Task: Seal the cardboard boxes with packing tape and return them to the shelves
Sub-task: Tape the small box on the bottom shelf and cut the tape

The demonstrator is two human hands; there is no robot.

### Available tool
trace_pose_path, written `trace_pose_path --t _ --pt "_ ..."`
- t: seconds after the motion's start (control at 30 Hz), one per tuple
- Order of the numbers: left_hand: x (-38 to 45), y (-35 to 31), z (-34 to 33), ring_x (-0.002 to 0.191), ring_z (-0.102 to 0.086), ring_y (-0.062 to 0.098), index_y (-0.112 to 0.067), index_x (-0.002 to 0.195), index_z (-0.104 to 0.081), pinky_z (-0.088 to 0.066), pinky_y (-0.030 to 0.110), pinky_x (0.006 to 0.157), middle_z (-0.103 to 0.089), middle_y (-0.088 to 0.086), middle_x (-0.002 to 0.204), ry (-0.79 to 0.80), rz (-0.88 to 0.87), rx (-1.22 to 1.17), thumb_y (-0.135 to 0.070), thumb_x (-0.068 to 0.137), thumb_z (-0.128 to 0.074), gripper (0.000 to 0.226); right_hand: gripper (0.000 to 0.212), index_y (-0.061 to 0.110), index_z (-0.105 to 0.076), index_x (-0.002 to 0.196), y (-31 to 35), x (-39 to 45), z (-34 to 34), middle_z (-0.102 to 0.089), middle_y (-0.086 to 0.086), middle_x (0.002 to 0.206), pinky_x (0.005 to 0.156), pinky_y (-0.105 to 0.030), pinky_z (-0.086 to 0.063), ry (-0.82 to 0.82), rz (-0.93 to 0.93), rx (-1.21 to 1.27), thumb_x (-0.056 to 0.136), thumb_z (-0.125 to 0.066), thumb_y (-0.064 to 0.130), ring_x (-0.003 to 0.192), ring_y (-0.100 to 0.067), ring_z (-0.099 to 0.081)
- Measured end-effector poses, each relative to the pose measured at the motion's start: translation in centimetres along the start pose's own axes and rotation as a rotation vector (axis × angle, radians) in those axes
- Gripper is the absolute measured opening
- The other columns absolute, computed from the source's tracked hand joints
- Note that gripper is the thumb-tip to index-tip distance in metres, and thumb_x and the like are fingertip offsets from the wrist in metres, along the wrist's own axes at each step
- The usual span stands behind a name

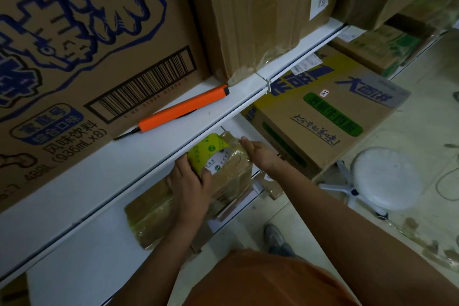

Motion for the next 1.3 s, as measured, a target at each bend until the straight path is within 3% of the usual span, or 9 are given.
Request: trace_pose_path --t 0.2,0.3,0.4,0.5,0.57,0.87,1.13,1.2,1.3 --pt "0.1 0.3 0.0 0.087 -0.048 0.023 -0.015 0.114 -0.041 -0.038 0.047 0.097 -0.051 0.006 0.098 -0.007 0.037 0.018 -0.042 0.083 -0.039 0.041 0.060 0.015 -0.041 0.150 0.2 0.6 -0.1 -0.049 -0.014 0.147 0.103 -0.037 -0.040 0.042 -0.271 0.116 0.101 -0.047 0.049 0.133 -0.031 -0.048" --pt "0.3 0.1 0.0 0.082 -0.044 0.020 -0.021 0.099 -0.035 -0.040 0.049 0.092 -0.047 0.005 0.090 -0.024 0.031 0.032 -0.041 0.083 -0.038 0.026 0.047 0.005 -0.052 0.141 -1.4 0.3 -0.3 -0.059 -0.017 0.137 0.091 -0.036 -0.048 -0.313 -0.148 -0.088 0.101 -0.054 0.028 0.115 -0.028 -0.061" --pt "0.4 0.1 -0.3 0.081 -0.047 0.023 -0.023 0.096 -0.032 -0.042 0.048 0.089 -0.048 0.007 0.087 -0.017 0.033 0.048 -0.042 0.084 -0.037 0.023 0.038 0.001 -0.070 0.109 -1.2 -1.9 -1.5 -0.070 -0.012 0.089 0.065 -0.030 -0.047 -0.616 0.120 -0.009 0.104 -0.044 0.027 0.073 -0.022 -0.061" --pt "0.1 0.5 -0.6 0.084 -0.050 0.027 -0.019 0.097 -0.034 -0.038 0.042 0.088 -0.050 0.010 0.089 0.018 0.053 0.080 -0.045 0.083 -0.036 0.029 0.045 0.014 -0.066 0.129 0.3 -1.8 -2.8 -0.068 -0.008 0.127 0.096 -0.038 -0.051 -0.404 0.203 -0.034 0.103 -0.046 0.045 0.115 -0.022 -0.063" --pt "-0.1 0.3 -0.5 0.090 -0.052 0.030 -0.011 0.100 -0.041 -0.032 0.037 0.087 -0.053 0.014 0.092 0.056 0.070 0.100 -0.046 0.083 -0.035 0.039 0.057 0.017 -0.053 0.144 0.9 -0.9 -3.1 -0.058 -0.010 0.141 0.100 -0.040 -0.048 -0.256 0.155 -0.102 0.102 -0.042 0.053 0.126 -0.027 -0.056" --pt "1.0 2.0 5.8 0.117 -0.052 0.044 0.001 0.137 -0.047 -0.044 0.051 0.097 -0.055 0.029 0.130 0.162 -0.032 0.334 -0.019 0.092 -0.057 0.050 0.056 0.025 -0.046 0.147 1.4 0.5 -3.9 -0.069 -0.015 0.117 0.069 -0.039 -0.049 -0.366 0.120 -0.508 0.106 -0.020 0.052 0.103 -0.038 -0.064" --pt "-2.9 8.6 15.7 0.079 -0.066 0.039 -0.024 0.147 -0.049 -0.052 0.035 0.068 -0.063 0.025 0.091 0.199 -0.126 0.512 0.003 0.080 -0.067 0.074 0.056 0.027 -0.052 0.142 2.2 -0.5 -3.9 -0.066 -0.016 0.121 0.072 -0.034 -0.039 -0.381 0.070 -0.647 0.107 -0.017 0.051 0.107 -0.037 -0.062" --pt "-4.0 11.5 18.1 0.082 -0.067 0.038 -0.028 0.144 -0.053 -0.049 0.032 0.070 -0.066 0.025 0.098 0.151 -0.116 0.533 0.001 0.079 -0.074 0.075 0.057 0.022 -0.057 0.136 2.4 -0.5 -4.1 -0.066 -0.018 0.119 0.073 -0.034 -0.038 -0.383 0.058 -0.662 0.107 -0.018 0.051 0.106 -0.038 -0.062" --pt "-5.8 14.8 19.5 0.075 -0.053 0.034 -0.033 0.147 -0.046 -0.045 0.034 0.063 -0.049 0.015 0.086 0.111 -0.249 0.632 0.018 0.075 -0.055 0.088 0.058 0.021 -0.062 0.126 2.7 -0.2 -4.4 -0.065 -0.020 0.112 0.072 -0.035 -0.037 -0.406 0.028 -0.679 0.106 -0.018 0.052 0.100 -0.039 -0.062"
Point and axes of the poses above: each hand's wrist, its own x-axis towards the middle knuckle, its own z-axis out of the back of the hand, y = z × x, the point moved 1 cm from there along x, towards the middle knuckle
